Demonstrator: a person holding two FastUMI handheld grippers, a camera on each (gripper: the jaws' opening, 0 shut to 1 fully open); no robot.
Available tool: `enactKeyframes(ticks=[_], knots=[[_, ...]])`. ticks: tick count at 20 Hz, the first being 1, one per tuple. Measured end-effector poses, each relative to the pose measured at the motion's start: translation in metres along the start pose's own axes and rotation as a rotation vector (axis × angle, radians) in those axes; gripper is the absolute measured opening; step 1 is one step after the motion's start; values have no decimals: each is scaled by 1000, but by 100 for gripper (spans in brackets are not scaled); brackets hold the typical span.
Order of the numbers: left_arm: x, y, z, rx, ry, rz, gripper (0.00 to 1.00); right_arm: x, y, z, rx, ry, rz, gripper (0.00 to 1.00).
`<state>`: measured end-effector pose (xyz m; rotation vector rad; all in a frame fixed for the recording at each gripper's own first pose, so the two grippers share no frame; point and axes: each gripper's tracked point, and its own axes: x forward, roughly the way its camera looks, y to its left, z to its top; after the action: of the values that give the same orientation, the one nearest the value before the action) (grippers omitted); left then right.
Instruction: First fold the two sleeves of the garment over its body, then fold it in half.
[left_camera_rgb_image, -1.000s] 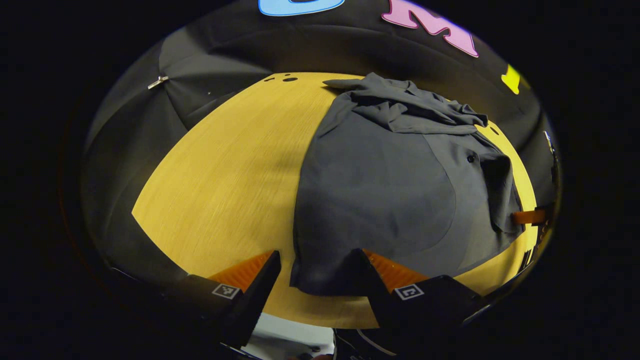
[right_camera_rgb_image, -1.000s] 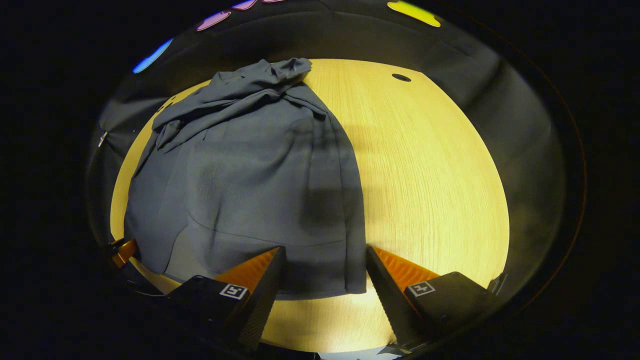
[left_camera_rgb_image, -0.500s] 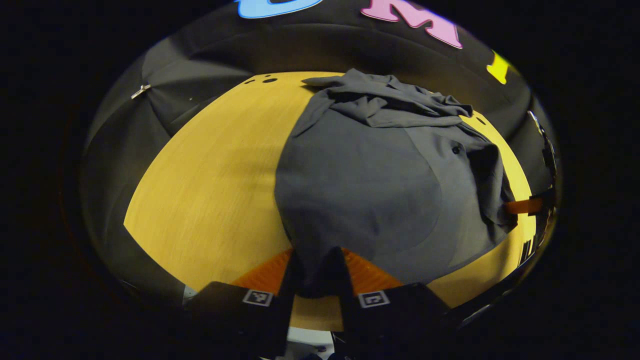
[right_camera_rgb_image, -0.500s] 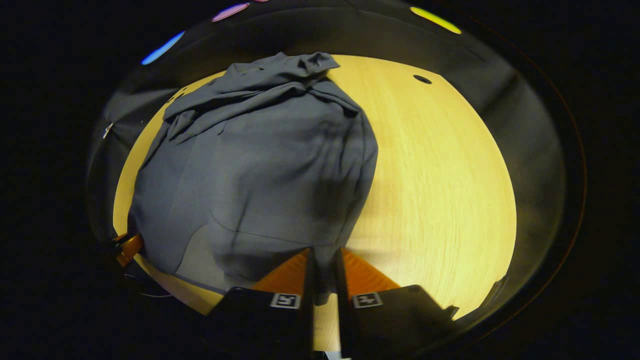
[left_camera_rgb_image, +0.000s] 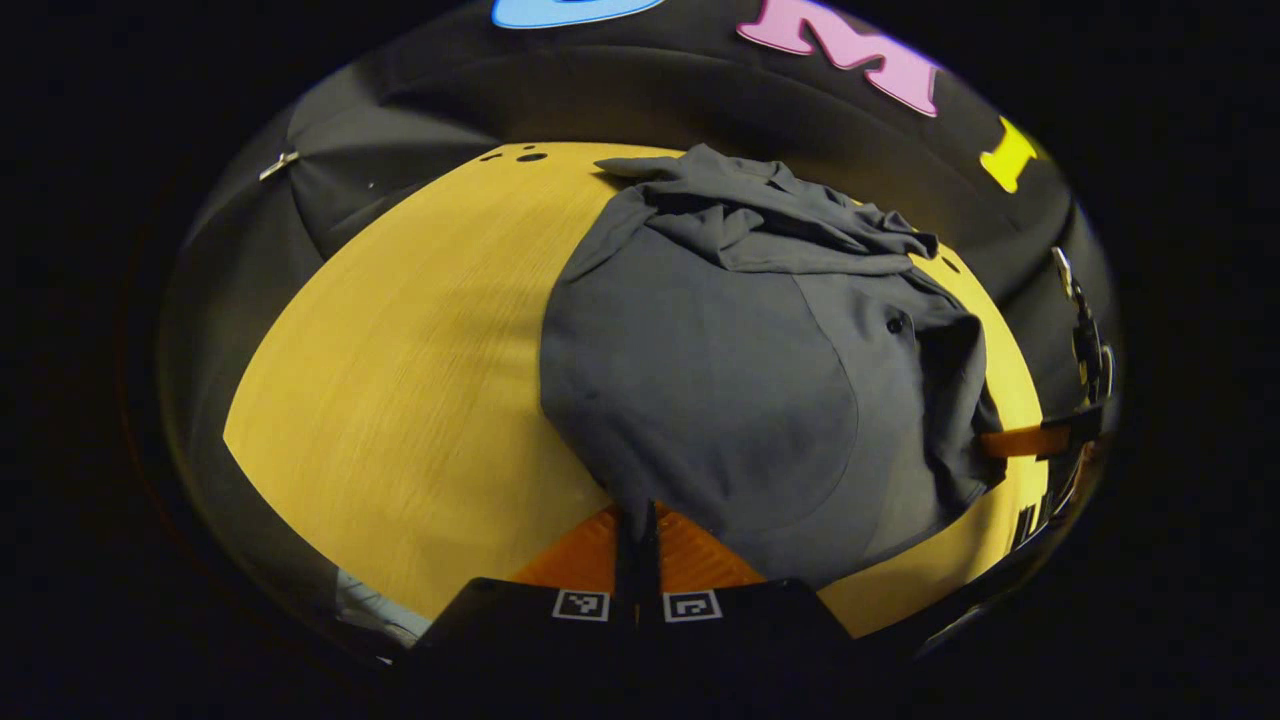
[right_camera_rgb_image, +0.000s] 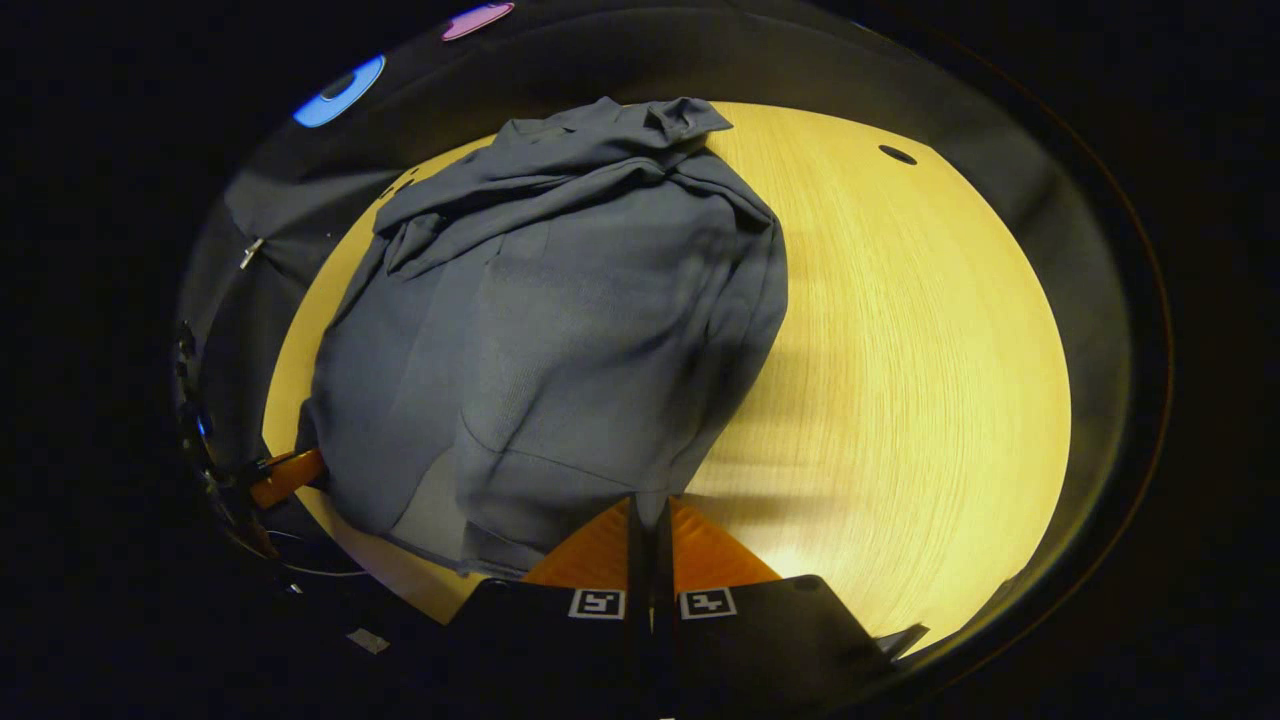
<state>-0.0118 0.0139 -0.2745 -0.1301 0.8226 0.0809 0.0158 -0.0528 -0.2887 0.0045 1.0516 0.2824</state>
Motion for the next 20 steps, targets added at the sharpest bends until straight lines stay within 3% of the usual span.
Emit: enactKeyframes(ticks=[2, 9, 20], knots=[[-8, -6, 8, -14, -23, -15, 2, -5, 7, 10, 8, -36, 27, 5], [-41, -31, 49, -34, -109, -103, 5, -27, 18, 41, 73, -140, 76, 5], [-50, -27, 138, -28, -235, -95, 6, -47, 23, 104, 50, -239, 89, 5]])
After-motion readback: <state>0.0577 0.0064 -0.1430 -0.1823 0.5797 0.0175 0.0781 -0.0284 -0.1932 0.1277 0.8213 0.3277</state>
